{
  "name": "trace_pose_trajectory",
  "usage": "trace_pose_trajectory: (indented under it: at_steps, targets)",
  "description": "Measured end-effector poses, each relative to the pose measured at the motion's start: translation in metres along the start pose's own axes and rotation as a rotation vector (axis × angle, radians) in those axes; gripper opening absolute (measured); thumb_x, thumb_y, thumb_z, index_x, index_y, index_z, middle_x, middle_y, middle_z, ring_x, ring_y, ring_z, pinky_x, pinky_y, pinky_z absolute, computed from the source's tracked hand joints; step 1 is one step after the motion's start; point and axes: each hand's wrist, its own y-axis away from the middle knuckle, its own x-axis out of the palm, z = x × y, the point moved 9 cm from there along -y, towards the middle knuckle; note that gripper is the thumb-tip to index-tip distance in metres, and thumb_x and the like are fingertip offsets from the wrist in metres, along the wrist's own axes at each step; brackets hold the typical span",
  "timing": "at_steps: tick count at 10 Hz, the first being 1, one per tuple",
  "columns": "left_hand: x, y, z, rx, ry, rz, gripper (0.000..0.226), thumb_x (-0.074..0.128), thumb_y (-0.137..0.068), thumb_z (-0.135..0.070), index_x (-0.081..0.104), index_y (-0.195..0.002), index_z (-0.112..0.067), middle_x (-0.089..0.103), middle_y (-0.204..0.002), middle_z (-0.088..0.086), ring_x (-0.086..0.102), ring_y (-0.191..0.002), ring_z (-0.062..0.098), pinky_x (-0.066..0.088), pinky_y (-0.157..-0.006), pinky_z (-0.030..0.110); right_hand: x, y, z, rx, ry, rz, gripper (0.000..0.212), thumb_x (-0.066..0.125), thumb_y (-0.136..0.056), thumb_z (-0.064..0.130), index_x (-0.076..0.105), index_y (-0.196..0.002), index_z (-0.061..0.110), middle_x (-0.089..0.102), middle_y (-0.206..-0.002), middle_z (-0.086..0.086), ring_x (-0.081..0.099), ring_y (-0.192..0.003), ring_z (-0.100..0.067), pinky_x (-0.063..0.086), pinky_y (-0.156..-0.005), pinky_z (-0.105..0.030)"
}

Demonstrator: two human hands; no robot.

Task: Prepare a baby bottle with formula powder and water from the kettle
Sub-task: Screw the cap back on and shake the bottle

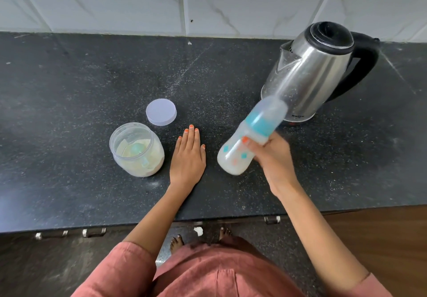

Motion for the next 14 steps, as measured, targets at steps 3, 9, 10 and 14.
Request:
trace_pose_trajectory:
  at_steps: [3,9,10,14]
  targets:
    - [-0.002,0.001,-0.002,0.006,0.009,0.002,0.05,0.024,-0.101,-0.024,0.013,-0.145,-0.003,0.01,-0.155,0.012,0.009,-0.143,0.023,0.003,-0.115,0.033,-0.009,-0.004,0.006,-0.04,-0.17,-0.067,0.021,0.072,-0.068,0.014,0.064,-0.087,0.021,0.071,-0.076,0.012,0.066,-0.08,-0.003,0.054,-0.08,-0.028]
    - [0.001,0.0,0.0,0.0,-0.009,0.008,0.05,0.018,-0.1,-0.026,0.016,-0.144,-0.002,0.013,-0.154,0.013,0.011,-0.143,0.024,0.004,-0.115,0.034,0.018,0.015,-0.008,0.049,0.171,0.195,0.031,0.071,-0.066,-0.004,0.065,-0.083,0.021,0.072,-0.072,0.015,0.067,-0.074,0.0,0.055,-0.071,-0.02]
    - [-0.002,0.001,-0.001,0.006,0.007,-0.005,0.049,0.023,-0.101,-0.024,0.014,-0.145,-0.003,0.01,-0.155,0.012,0.009,-0.143,0.023,0.002,-0.115,0.033,-0.007,0.0,0.002,0.017,-0.065,-0.048,0.023,0.069,-0.07,0.007,0.064,-0.087,0.02,0.071,-0.08,0.01,0.066,-0.079,-0.003,0.055,-0.077,-0.025]
    - [-0.002,0.0,-0.001,0.005,0.005,0.005,0.049,0.023,-0.101,-0.025,0.017,-0.144,-0.003,0.013,-0.154,0.013,0.011,-0.143,0.023,0.003,-0.115,0.033,-0.004,-0.005,-0.003,0.055,-0.115,-0.083,0.018,0.064,-0.078,0.006,0.063,-0.089,0.02,0.068,-0.088,0.005,0.065,-0.086,-0.008,0.054,-0.08,-0.028]
